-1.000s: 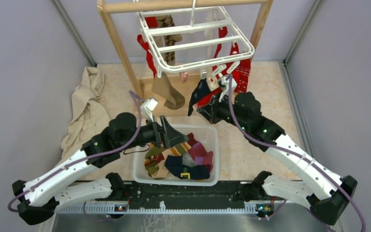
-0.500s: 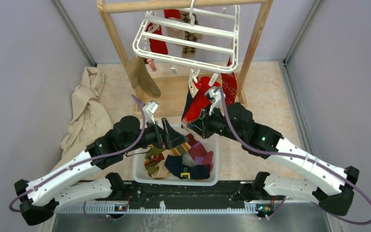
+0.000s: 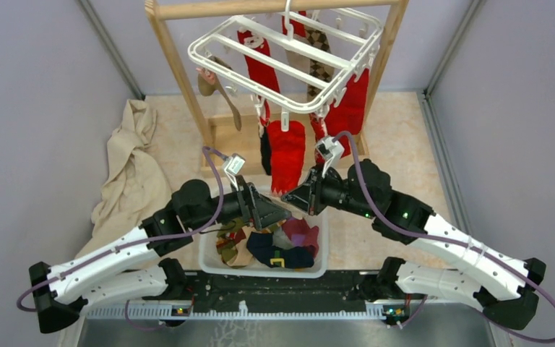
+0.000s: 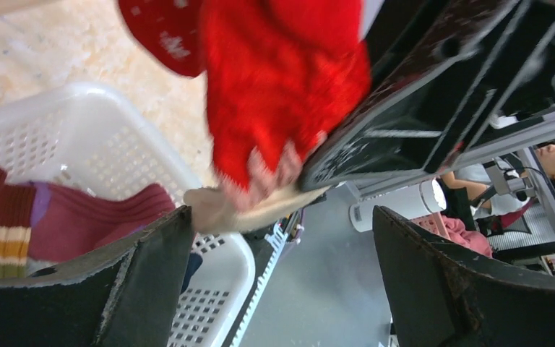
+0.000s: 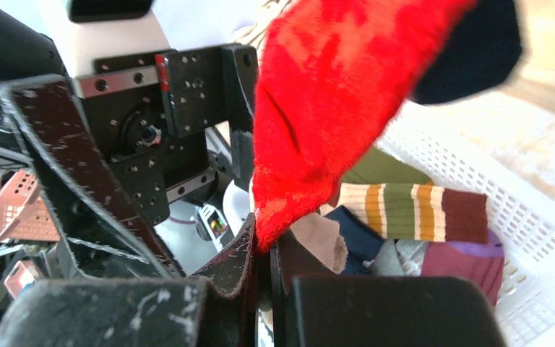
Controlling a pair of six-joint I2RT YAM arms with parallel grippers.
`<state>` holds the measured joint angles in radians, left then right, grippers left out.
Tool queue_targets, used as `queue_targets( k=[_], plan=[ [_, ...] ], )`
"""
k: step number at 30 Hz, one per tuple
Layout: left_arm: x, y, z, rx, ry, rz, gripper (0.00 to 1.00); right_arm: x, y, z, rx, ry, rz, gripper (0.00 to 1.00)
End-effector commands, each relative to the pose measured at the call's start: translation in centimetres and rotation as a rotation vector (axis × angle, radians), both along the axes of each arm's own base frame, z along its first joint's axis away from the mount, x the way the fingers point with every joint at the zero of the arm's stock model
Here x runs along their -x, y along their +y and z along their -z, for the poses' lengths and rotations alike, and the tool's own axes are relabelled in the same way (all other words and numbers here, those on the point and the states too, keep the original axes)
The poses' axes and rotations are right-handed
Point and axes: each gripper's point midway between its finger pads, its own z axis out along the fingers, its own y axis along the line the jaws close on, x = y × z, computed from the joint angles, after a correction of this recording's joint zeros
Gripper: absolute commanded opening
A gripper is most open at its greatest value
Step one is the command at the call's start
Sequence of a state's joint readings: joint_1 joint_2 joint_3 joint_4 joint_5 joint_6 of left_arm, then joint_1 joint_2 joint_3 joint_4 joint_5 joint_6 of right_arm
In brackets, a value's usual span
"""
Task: Remove the socks clipped to the hanger
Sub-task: Remove the sock from the hanger.
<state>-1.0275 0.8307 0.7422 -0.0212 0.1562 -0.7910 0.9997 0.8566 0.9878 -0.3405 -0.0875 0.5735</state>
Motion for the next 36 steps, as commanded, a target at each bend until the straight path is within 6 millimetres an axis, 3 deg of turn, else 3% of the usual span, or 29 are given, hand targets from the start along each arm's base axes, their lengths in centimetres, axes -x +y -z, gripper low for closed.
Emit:
queue_targets(
  k=[1,6,9,15,21,23,25,29,32,36],
  plan=[
    [0.3,-0.5,-2.6,0.11,-0.126,0.029,0.96,0.9,0.7,-0.4,-0.047,0.033,-0.041,0.0],
    [-0.1,-0.6,-2.6,0.108,-0.166,0.017,0.88,1.2,0.8,-0.4,-0.062,0.044,-0.052,0.0],
    [-0.2,-0.8,-2.3,0.106,-0.173,0.025,0.78,1.3,1.0,-0.4,-0.073,0.051,-0.061,0.0],
    [-0.4,-0.9,-2.0,0.097,-0.168,0.016,0.32,1.4,1.2,0.0,-0.075,0.066,-0.066,0.0],
    [-0.4,-0.2,-2.8,0.108,-0.179,-0.007,0.24,1.4,1.4,0.7,-0.063,0.077,-0.074,0.0],
    [-0.5,0.0,-2.9,0.109,-0.181,-0.018,0.14,1.4,1.4,1.2,-0.051,0.083,-0.073,0.0],
    [-0.8,0.4,-3.1,0.109,-0.185,-0.04,0.01,1.3,1.3,1.6,-0.031,0.087,-0.069,0.15],
    [-2.0,1.1,-2.7,0.075,-0.174,-0.118,0.0,1.2,0.9,2.1,-0.001,0.084,-0.054,0.48],
    [-3.1,1.8,-2.3,0.041,-0.158,-0.19,0.0,0.8,0.0,1.9,0.019,0.063,-0.019,0.6],
    [-3.9,1.8,-2.3,0.0,-0.135,-0.21,0.0,0.1,-1.3,0.8,0.036,0.01,0.038,0.64]
  ],
)
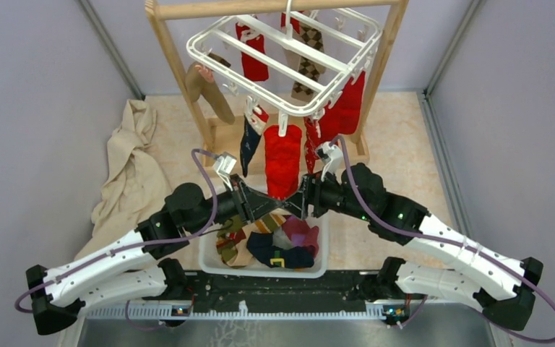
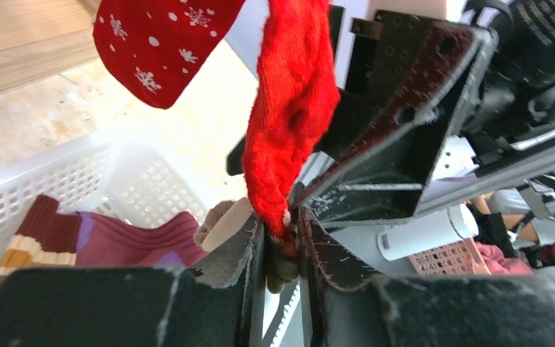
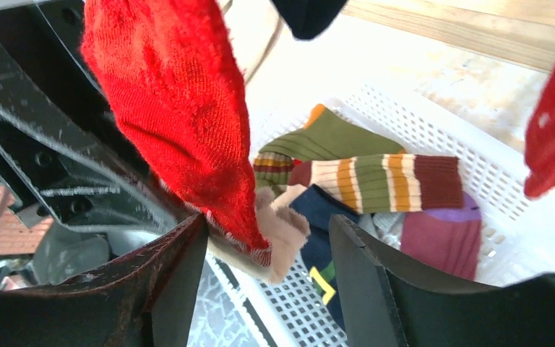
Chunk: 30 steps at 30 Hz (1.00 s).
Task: Remove the socks clipped to the hanger
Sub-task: Remove the sock from the hanger.
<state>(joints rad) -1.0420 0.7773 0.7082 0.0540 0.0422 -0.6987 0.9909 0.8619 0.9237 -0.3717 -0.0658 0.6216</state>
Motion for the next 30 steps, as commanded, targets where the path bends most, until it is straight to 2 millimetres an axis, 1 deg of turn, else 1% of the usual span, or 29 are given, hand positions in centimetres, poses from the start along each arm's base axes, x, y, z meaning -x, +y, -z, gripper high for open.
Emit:
queue_targets(
  k=[1,3,4,8,11,14,17,21,23,24,26,30],
  plan=[
    [-3.1,0.6,-0.1,-0.064,0.028,-0.121,0.0,0.3,-1.3,-3.4,-0.029,-0.098,0.006,0.64],
    [-3.9,0.2,0.5,-0.098,0.06,-0.124,0.0,0.1,-1.8,-4.3,-0.042,-0.127,0.026,0.64],
    [-3.9,-0.1,0.7,-0.104,0.07,-0.1,0.0,-0.3,-2.3,-4.8,-0.045,-0.146,0.06,0.64],
    [-5.1,-0.6,1.1,-0.113,0.105,-0.055,0.0,-0.9,-4.0,-7.5,-0.089,-0.229,0.129,0.64],
    [-6.2,-0.3,0.6,-0.087,0.115,-0.026,0.0,-1.2,-5.1,-9.8,-0.12,-0.304,0.161,0.64],
    [-7.0,0.3,-0.1,-0.054,0.126,0.003,0.0,-1.4,-5.7,-12.3,-0.154,-0.387,0.179,0.64],
    [-7.1,0.3,-0.4,-0.045,0.142,0.046,0.0,-1.8,-5.6,-14.4,-0.182,-0.472,0.184,0.64],
    [-7.6,0.1,-0.9,-0.038,0.159,0.092,0.0,-2.6,-5.3,-16.3,-0.224,-0.582,0.207,0.64],
    [-7.8,0.0,-1.2,-0.034,0.168,0.112,0.0,-3.1,-5.0,-16.8,-0.236,-0.643,0.22,0.64],
    [-7.9,0.1,-1.4,-0.032,0.17,0.118,0.0,-3.4,-4.9,-16.7,-0.231,-0.66,0.227,0.64],
    [-8.4,0.1,-1.7,-0.028,0.172,0.124,0.0,-4.0,-4.7,-17.3,-0.244,-0.705,0.251,0.63],
    [-9.5,1.0,-2.0,-0.016,0.189,0.121,0.0,-5.1,-3.8,-17.5,-0.237,-0.76,0.269,0.64]
  ],
)
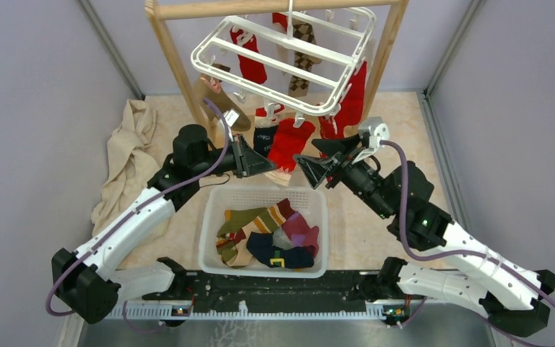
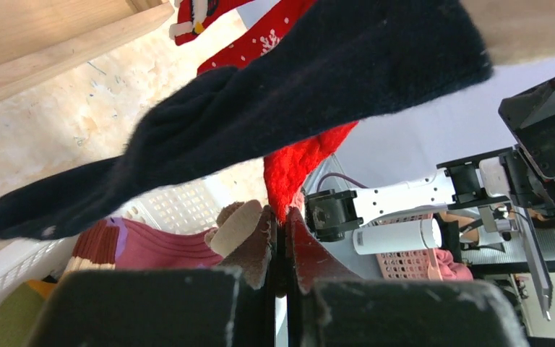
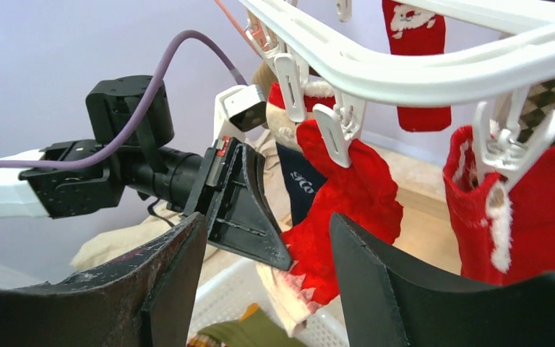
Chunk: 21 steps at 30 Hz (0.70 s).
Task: Remove the socks clipped to the hanger
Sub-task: Remove the sock from the hanger.
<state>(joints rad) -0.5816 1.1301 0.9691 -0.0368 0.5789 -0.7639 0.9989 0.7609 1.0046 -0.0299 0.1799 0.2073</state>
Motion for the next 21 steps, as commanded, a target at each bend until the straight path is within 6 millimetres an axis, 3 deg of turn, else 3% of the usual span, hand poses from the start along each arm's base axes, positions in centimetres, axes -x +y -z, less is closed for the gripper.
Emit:
queue_targets(
  k=[1,9,21],
  plan=[
    [-0.3,0.6,-2.4,0.054,-0.025,0.045,0.0,-1.2,0.3,-3.2,-0.061,-0.141,0.047,0.64],
    [-2.4,2.4,-2.7,0.058,-0.01,0.017,0.0,-4.4,-0.3,-3.5,-0.125,-0.143,0.039,0.63],
    [-4.4,3.8,-2.5,0.054,0.021,0.02,0.0,-5.0,1.1,-2.7,-0.117,-0.2,-0.045,0.64]
  ],
)
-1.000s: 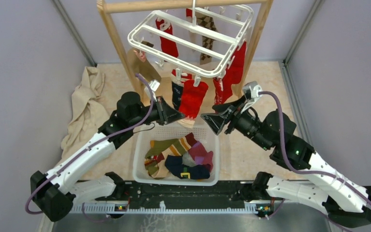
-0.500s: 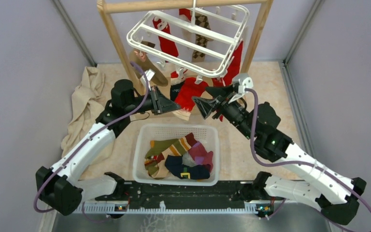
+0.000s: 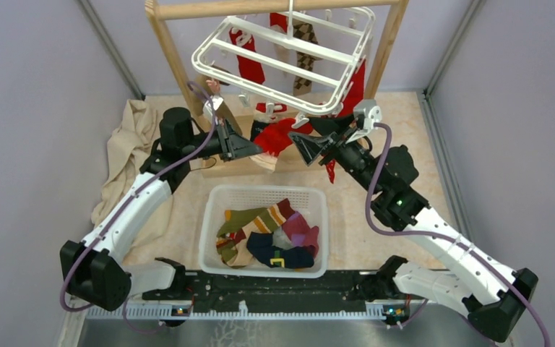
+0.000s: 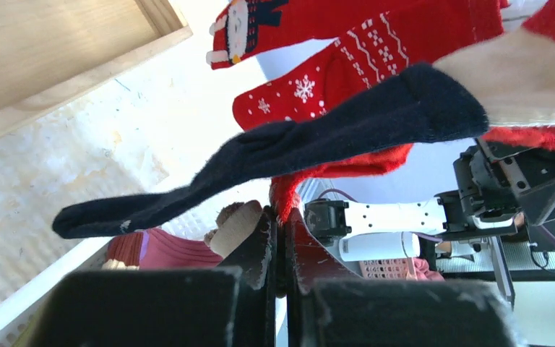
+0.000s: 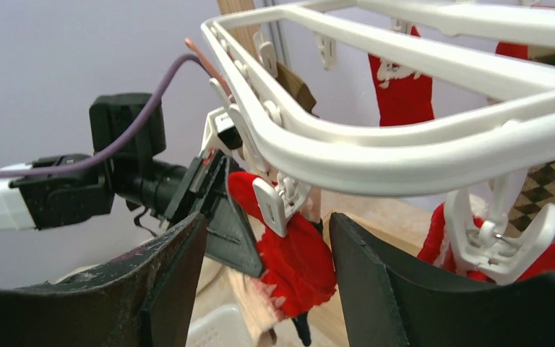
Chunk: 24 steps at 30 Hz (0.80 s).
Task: Remove the socks clipped to the hanger
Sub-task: Remove the sock from the hanger.
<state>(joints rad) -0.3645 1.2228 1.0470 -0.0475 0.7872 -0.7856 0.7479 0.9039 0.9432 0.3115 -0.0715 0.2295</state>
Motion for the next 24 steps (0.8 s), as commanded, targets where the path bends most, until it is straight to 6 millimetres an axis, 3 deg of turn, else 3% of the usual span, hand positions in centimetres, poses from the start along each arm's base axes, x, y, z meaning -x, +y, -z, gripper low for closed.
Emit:
queue_targets(
  k=[1,12,19,24],
  plan=[
    [-0.1,0.3,-1.7,0.018,-0.04,0.038,0.0,0.6,0.2,-1.4,-0.041,-0.082,-0.052,0.64],
    [-1.0,1.1,-1.6,0.004,-0.017,0.051,0.0,1.3,-1.3,-1.1,-0.043,-0.111,-0.09,0.66],
    [-0.9,1.2,-1.3,-0.004,0.014,0.061,0.0,0.6,-3.1,-1.2,-0.107,-0.118,-0.132,0.67],
    [-0.6,1.2,-0.7,-0.01,0.044,0.076,0.0,0.7,-2.2,-1.6,-0.112,-0.143,-0.193,0.66]
  ],
)
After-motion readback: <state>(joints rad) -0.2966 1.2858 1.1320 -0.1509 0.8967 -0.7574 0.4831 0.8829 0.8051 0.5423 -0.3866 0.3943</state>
